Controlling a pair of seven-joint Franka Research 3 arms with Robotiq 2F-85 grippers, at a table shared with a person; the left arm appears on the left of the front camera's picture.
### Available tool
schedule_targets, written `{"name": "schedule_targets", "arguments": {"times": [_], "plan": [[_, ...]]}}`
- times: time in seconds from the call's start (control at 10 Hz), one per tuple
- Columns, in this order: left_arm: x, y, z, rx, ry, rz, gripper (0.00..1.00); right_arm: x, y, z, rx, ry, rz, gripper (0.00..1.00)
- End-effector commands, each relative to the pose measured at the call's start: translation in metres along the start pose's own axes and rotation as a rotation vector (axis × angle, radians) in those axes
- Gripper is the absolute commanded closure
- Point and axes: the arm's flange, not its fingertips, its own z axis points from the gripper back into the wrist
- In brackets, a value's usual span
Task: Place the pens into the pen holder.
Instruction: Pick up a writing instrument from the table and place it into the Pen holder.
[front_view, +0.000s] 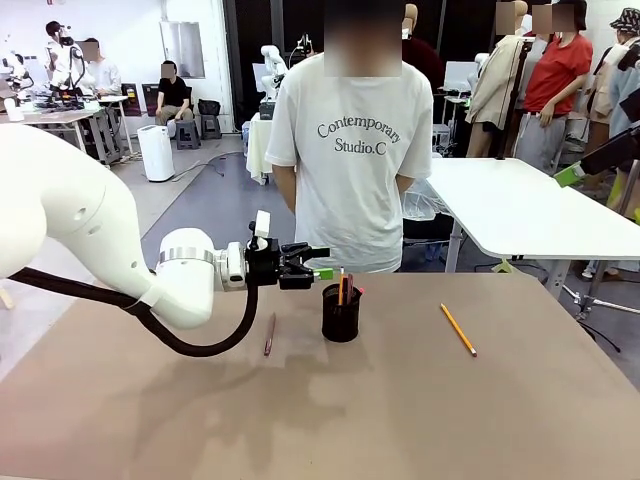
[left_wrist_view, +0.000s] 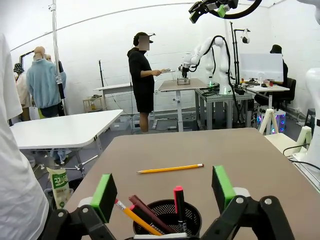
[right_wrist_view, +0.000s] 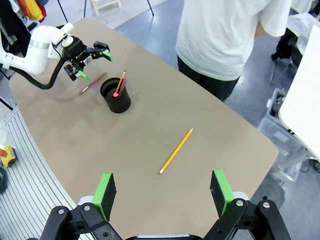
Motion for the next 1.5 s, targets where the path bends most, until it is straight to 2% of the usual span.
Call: {"name": "schedule_targets", "arguments": {"times": [0.0,0.1,0.2,0.5,0.9,1.1,1.2,1.4], "plan": [[0.001,0.000,0.000,-0.003,-0.005,-0.008,0.00,0.001,0.000,0.001,0.012,-0.015,0.003,0.00],[0.000,0.000,0.000,0.000,0.000,0.000,0.00,0.001,0.000,0.001,0.012,-0.015,0.003,0.00],[0.016,0.001,0.011,-0.010,0.064,-0.031,0.00,0.001,0.000,0.001,0.012,-0.015,0.003,0.00],[0.096,0.003,0.066,-0.021,0.240,-0.117,0.00,0.001,0.000,0.001,0.012,-0.015,0.003,0.00],[0.160,0.009,0.109,0.018,0.386,-0.080,0.00,0.001,0.000,0.001,0.012,-0.015,0.003,0.00],[0.196,0.008,0.130,0.095,0.517,-0.060,0.00,0.001,0.000,0.001,0.012,-0.015,0.003,0.00],[0.219,0.003,0.145,0.120,0.547,-0.078,0.00,0.001,0.000,0.001,0.012,-0.015,0.003,0.00],[0.247,-0.002,0.174,0.181,0.560,-0.023,0.00,0.001,0.000,0.001,0.012,-0.015,0.003,0.00]]}}
